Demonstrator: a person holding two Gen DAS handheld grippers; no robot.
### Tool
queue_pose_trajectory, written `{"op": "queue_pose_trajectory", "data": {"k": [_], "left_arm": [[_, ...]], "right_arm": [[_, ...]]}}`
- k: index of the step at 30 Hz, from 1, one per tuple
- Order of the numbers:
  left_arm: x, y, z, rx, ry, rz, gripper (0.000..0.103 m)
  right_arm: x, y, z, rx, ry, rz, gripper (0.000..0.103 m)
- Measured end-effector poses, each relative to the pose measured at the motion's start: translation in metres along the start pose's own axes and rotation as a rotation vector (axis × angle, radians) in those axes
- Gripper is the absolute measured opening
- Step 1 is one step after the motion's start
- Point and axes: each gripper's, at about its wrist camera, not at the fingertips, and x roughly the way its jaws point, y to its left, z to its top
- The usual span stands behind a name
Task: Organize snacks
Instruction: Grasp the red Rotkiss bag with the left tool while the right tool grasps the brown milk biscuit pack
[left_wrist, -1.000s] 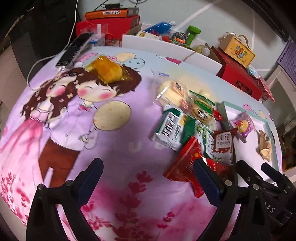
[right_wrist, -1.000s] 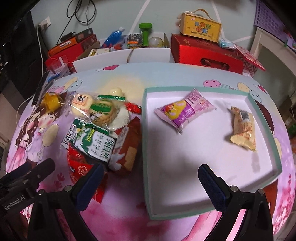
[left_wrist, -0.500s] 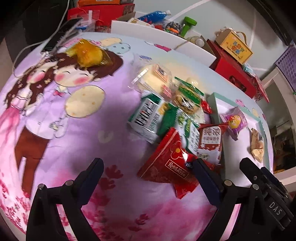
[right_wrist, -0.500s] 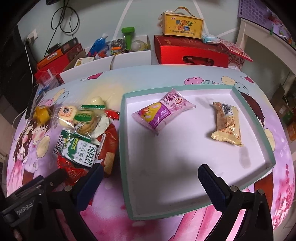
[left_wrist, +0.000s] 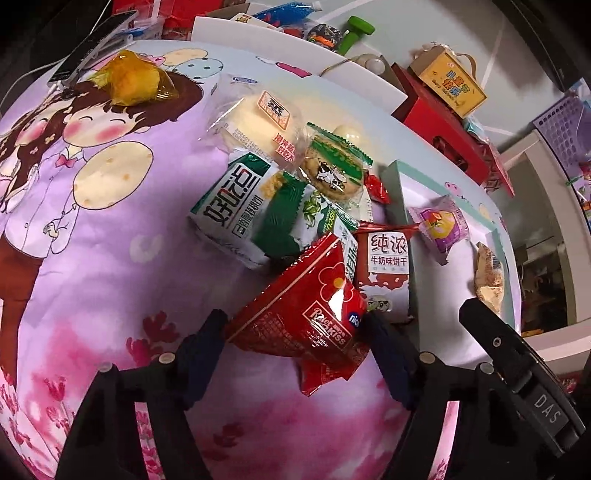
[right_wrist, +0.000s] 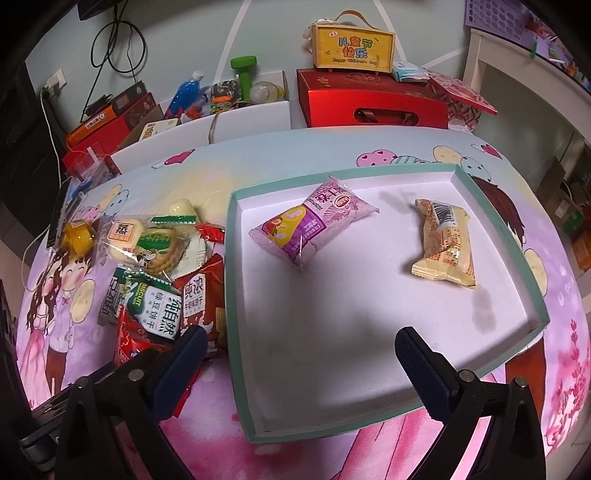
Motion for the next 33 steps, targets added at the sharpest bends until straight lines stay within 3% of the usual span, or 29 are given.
{"op": "queue_pose_trajectory", "data": {"k": [8, 26, 32, 33], "left_arm": [[-0.002, -0.001, 0.001, 0.005, -0.008, 0.009, 0.068], [-0.029, 0.018, 0.004, -0.038, -0.053, -0.015, 0.067], [-0.043, 0.038, 0.01, -0.09, -0.094, 0.004, 0.067], [-0.045, 0.042, 0.01, -0.101, -0.101, 0.008, 0.067]], "right_arm": [[0.002, -0.002, 0.0, 0.008, 0.003, -0.004, 0.103], [0.0, 0.011, 0.003, -0.045, -0.039, 0.046, 0.102], [0.002, 0.033, 0.0, -0.136, -0.061, 0.052, 0.095], [0.003, 0.036, -0.001, -0.147, -0.061, 0.054, 0.09]]}}
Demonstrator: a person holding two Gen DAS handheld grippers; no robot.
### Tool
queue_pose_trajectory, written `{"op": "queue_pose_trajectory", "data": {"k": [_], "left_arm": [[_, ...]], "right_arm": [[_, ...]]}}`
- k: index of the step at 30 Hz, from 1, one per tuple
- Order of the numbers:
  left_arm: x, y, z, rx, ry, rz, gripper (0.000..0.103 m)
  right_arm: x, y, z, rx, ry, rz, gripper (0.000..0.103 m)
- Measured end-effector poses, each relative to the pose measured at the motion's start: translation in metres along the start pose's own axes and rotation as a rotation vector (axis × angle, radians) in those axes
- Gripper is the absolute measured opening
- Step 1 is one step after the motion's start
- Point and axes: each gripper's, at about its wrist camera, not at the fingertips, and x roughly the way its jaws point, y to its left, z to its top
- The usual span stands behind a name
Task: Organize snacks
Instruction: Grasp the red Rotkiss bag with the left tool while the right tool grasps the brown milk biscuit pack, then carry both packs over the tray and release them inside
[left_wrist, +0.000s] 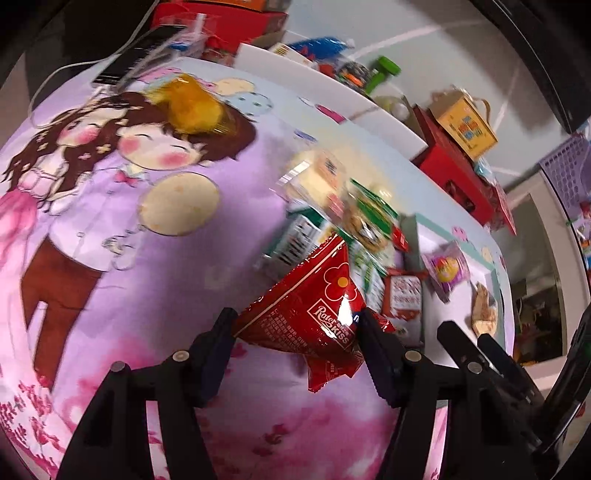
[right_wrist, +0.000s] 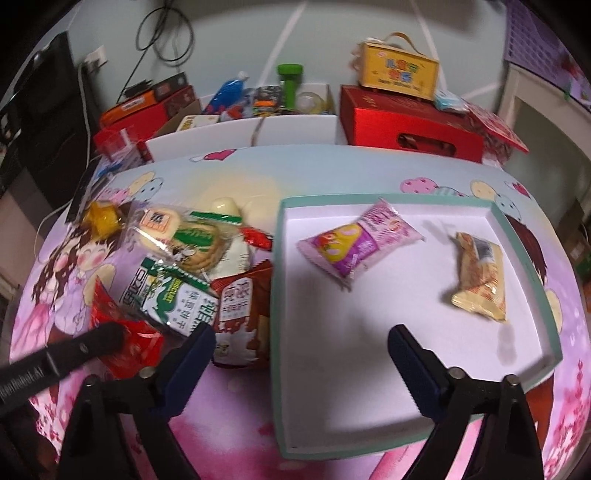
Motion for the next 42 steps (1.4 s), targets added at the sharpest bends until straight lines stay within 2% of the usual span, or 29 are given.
{"op": "queue_pose_trajectory", "data": {"k": [1, 5, 7, 11, 13, 25, 28, 33, 36, 42], "left_arm": [[-0.002, 0.005, 0.002, -0.013, -0.006, 0.001, 0.067], [-0.006, 0.017, 0.006, -0.053, -0.017, 0.0, 0.067], [-0.007, 0.021, 0.007, -0.068, -0.022, -0.002, 0.067], [-0.01, 0.028, 0.008, -0.085, -0.029, -0.01, 0.067], [-0.01, 0.028, 0.009, -0.088, -0.031, -0.011, 0.067], [-0.01, 0.03, 0.011, -0.095, -0.021, -0.026, 0.067], [-0.01, 0.03, 0.011, -0.096, -0.021, -0.026, 0.067], [-0.01, 0.031, 0.011, -0.099, -0.019, -0.028, 0.067], [-0.01, 0.03, 0.012, -0.098, -0.019, -0.028, 0.067], [-0.01, 0.031, 0.012, -0.097, -0.02, -0.03, 0.067]], "right_arm": [[0.002, 0.003, 0.0, -0.014, 0.002, 0.005, 0.087], [0.006, 0.018, -0.002, -0.077, -0.002, 0.015, 0.084], [0.007, 0.027, -0.003, -0.113, -0.006, 0.024, 0.079], [0.01, 0.045, -0.007, -0.186, -0.007, 0.035, 0.076], [0.013, 0.052, -0.009, -0.218, -0.003, 0.041, 0.067], [0.029, 0.063, -0.013, -0.27, 0.044, 0.032, 0.065], [0.03, 0.064, -0.013, -0.266, 0.055, 0.074, 0.063], [0.032, 0.063, -0.013, -0.263, 0.061, 0.068, 0.062], [0.037, 0.064, -0.014, -0.284, 0.068, 0.021, 0.053], [0.041, 0.076, -0.022, -0.371, 0.065, -0.06, 0.052]]}}
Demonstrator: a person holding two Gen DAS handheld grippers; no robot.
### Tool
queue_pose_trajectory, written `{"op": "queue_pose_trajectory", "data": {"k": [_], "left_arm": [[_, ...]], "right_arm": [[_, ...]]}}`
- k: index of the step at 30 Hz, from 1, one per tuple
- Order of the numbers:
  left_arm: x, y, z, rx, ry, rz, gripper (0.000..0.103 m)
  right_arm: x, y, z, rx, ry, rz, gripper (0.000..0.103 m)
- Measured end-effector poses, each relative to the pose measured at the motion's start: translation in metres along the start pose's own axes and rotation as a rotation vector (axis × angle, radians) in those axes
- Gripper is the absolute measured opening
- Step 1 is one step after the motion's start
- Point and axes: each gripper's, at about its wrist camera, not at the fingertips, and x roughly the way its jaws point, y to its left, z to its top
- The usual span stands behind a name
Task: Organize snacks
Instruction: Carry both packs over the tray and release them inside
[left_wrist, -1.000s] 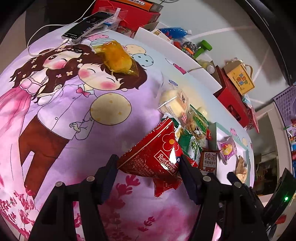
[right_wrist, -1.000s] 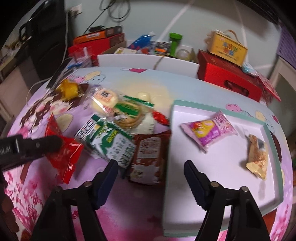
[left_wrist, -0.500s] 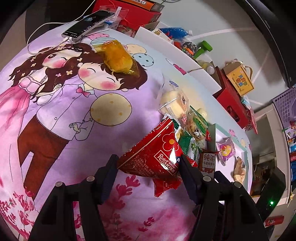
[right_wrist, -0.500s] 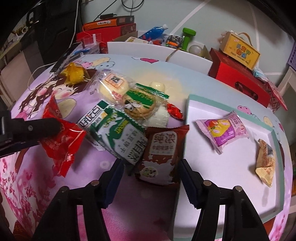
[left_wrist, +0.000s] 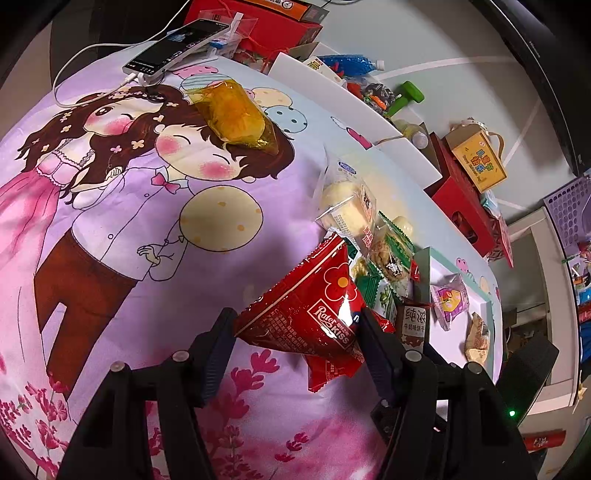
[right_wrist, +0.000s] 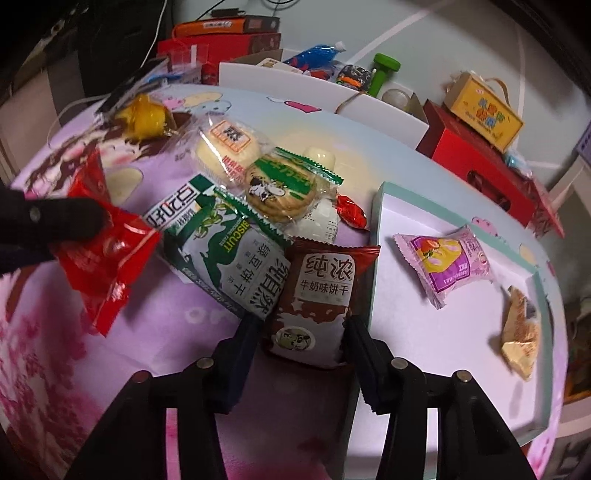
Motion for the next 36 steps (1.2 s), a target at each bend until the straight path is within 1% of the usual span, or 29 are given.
{"op": "queue_pose_trajectory", "data": {"k": [4, 7, 14, 21, 29, 36], "left_arm": [[0.0, 0.001, 0.0, -0.005, 0.001, -0.001, 0.067], [0.0, 0.002, 0.001, -0.007, 0.001, -0.002, 0.067], [0.0, 0.001, 0.001, -0.006, -0.002, 0.0, 0.067], [-0.002, 0.001, 0.001, -0.003, -0.008, 0.004, 0.067], [-0.006, -0.002, 0.001, 0.005, -0.02, 0.007, 0.067], [-0.012, -0.005, 0.002, 0.017, -0.038, 0.011, 0.067]], "right_arm": [[0.003, 0.007, -0.003, -0.042, 0.001, -0.048, 0.05], [0.002, 0.007, -0.004, -0.043, -0.002, -0.061, 0.048], [-0.003, 0.002, -0.002, -0.015, -0.013, -0.035, 0.047], [-0.018, -0.006, 0.001, 0.009, -0.05, -0.039, 0.046], [-0.039, -0.017, 0.004, 0.06, -0.105, -0.014, 0.046], [-0.045, -0.019, 0.004, 0.074, -0.117, 0.0, 0.046]]}}
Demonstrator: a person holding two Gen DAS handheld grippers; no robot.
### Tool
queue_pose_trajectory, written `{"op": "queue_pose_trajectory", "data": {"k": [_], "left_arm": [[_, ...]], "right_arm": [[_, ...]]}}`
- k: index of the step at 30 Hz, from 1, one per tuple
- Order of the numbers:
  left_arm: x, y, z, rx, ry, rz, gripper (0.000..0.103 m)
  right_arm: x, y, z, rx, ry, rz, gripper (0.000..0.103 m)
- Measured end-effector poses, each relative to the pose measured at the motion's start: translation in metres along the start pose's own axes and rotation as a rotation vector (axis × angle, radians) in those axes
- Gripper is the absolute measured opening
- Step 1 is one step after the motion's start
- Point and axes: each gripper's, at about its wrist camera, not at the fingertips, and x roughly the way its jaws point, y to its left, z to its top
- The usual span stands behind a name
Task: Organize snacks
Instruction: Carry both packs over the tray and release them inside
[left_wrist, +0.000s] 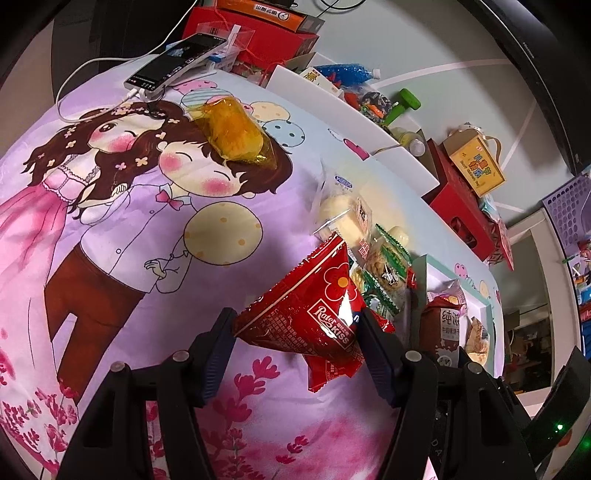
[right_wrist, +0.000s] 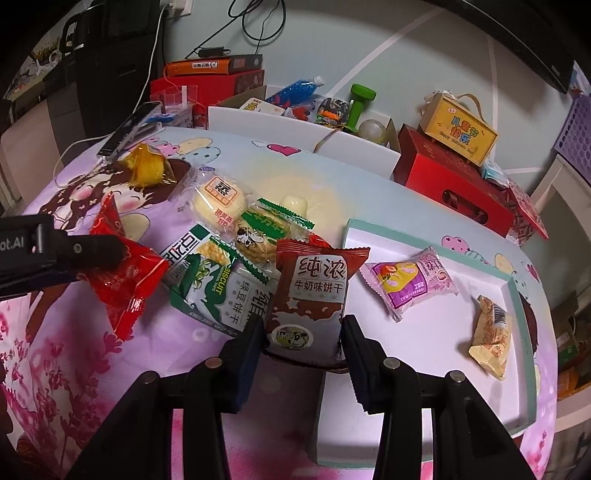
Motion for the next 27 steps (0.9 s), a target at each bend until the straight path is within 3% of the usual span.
{"op": "queue_pose_trajectory", "data": {"k": [12, 27], "left_arm": [[-0.006, -0.043, -0.001, 0.117, -0.03, -0.031, 0.067], [0.01, -0.158, -0.04, 0.475, -0.001, -0.149, 0.067]], "right_arm": [[-0.02, -0.039, 0.0, 0.111, -0.047, 0.0, 0.046], [-0.04, -0.154, -0.025, 0.417, -0.056, -0.107, 0.046]]}}
